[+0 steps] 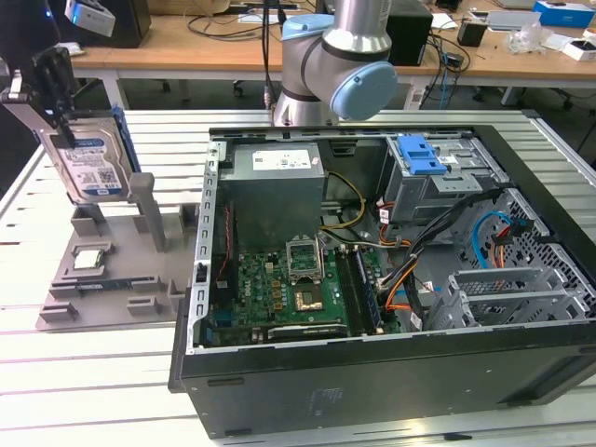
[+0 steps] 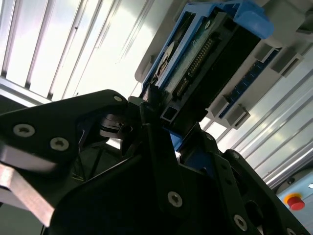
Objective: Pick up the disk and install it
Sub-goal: 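Pick up the disk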
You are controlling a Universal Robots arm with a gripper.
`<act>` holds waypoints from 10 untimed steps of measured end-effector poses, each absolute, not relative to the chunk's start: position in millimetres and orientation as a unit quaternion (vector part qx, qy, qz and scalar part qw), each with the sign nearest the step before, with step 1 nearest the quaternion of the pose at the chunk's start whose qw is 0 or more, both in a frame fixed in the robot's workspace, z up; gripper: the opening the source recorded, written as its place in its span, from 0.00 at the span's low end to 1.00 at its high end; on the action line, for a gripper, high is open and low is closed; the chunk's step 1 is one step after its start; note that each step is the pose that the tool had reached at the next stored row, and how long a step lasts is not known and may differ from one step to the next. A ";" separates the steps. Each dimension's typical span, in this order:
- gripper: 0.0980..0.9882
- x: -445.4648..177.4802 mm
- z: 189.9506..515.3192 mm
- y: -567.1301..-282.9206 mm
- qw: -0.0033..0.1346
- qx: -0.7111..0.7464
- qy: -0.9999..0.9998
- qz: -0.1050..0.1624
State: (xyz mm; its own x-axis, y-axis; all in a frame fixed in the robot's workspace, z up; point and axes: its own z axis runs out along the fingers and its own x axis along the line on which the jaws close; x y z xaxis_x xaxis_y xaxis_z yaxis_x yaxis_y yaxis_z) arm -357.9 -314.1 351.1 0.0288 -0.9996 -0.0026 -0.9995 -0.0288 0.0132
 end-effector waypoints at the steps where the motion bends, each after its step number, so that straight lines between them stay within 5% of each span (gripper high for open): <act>1: 0.30 -357.9 352.5 -314.0 0.004 0.717 -0.697 -0.006; 10: 0.30 -357.9 362.4 -313.2 0.004 0.717 -0.697 -0.006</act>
State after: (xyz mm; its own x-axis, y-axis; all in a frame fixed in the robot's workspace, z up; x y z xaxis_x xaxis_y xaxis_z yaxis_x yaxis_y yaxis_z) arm -357.9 -313.2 362.4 0.0288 -0.9996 -0.0026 -0.9995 -0.0288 0.0133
